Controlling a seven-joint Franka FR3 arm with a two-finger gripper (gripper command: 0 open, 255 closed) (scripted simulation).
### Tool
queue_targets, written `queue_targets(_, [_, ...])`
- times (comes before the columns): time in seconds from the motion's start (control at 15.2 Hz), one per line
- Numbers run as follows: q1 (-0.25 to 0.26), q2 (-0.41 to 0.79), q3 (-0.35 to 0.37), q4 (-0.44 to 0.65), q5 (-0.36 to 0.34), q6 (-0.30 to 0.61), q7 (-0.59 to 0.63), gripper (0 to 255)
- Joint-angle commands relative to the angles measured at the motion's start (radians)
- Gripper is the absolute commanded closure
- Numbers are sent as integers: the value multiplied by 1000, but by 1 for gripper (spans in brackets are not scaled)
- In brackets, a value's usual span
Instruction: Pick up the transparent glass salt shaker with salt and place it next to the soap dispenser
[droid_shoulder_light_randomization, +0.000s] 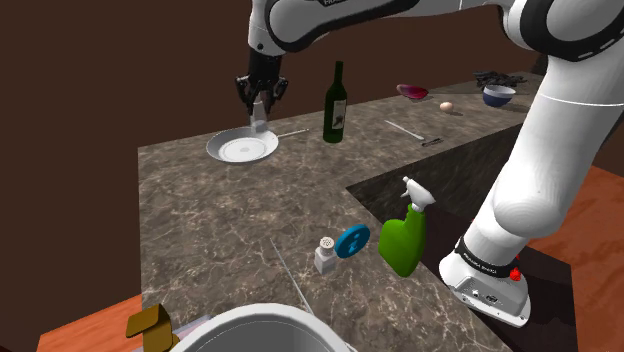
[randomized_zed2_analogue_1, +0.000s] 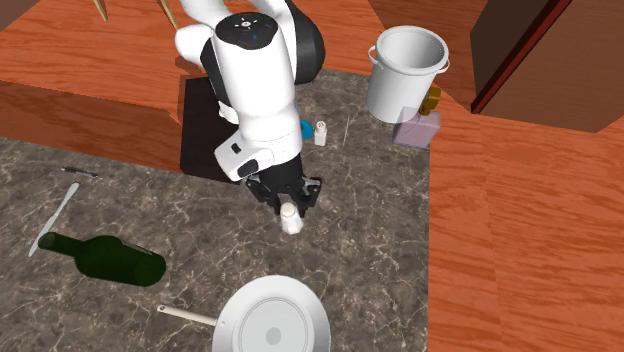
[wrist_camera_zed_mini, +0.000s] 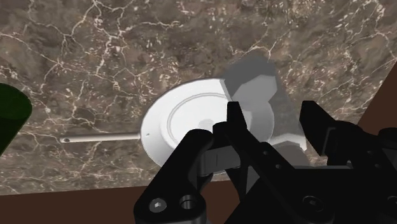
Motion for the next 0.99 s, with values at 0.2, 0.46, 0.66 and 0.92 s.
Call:
queue_targets(0.2, [0,-7,1,61,4,-68,-5,255])
queue_targets(0.46, [2,-4,2,118,5,-122,-7,255])
queue_targets(0.66, [3,0,3,163,5,-164,-8,255])
queue_targets(0.92, [5,9,4,229,2,-221,-9,255])
